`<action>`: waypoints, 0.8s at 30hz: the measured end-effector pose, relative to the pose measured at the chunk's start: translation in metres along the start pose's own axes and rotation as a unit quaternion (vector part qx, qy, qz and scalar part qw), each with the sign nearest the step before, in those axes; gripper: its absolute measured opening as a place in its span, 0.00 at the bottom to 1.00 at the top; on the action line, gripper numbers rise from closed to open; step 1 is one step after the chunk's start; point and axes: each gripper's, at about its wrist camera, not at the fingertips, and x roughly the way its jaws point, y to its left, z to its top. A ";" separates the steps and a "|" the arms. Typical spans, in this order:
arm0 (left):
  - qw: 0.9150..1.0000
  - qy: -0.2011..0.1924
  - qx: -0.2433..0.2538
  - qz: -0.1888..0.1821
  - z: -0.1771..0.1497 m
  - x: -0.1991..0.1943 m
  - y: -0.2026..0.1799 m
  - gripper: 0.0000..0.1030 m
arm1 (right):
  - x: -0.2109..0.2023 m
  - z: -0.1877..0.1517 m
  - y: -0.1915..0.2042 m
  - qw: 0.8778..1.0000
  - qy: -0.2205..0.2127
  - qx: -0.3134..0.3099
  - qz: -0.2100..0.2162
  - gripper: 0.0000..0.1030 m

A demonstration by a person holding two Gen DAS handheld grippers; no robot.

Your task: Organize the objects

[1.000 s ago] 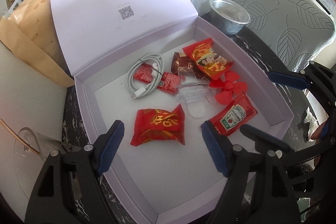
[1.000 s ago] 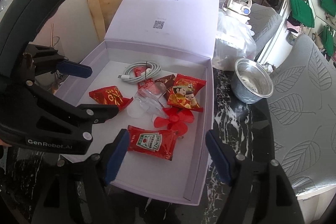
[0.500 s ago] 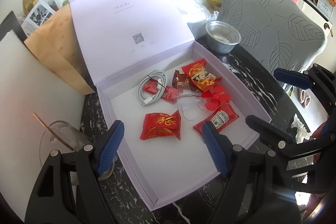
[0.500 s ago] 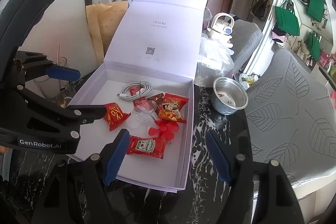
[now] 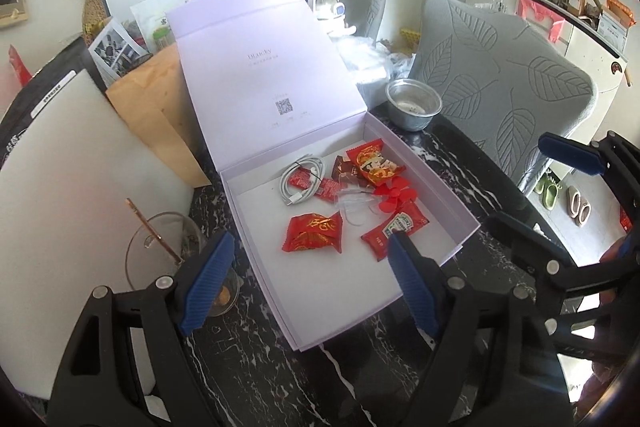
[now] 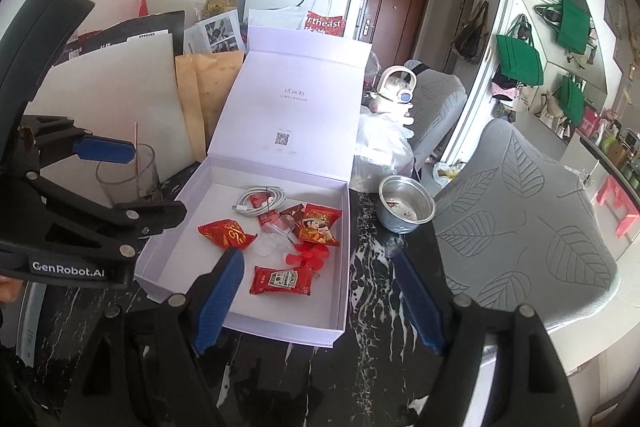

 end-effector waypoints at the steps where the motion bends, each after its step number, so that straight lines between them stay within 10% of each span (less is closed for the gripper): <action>1: 1.000 -0.004 0.000 0.000 -0.002 -0.005 0.000 0.79 | -0.006 -0.001 0.000 1.000 -0.003 0.002 -0.003 0.76; 24: 0.997 -0.068 -0.014 0.025 -0.059 -0.095 -0.003 0.94 | -0.102 -0.036 0.033 0.998 -0.035 0.030 -0.048 0.81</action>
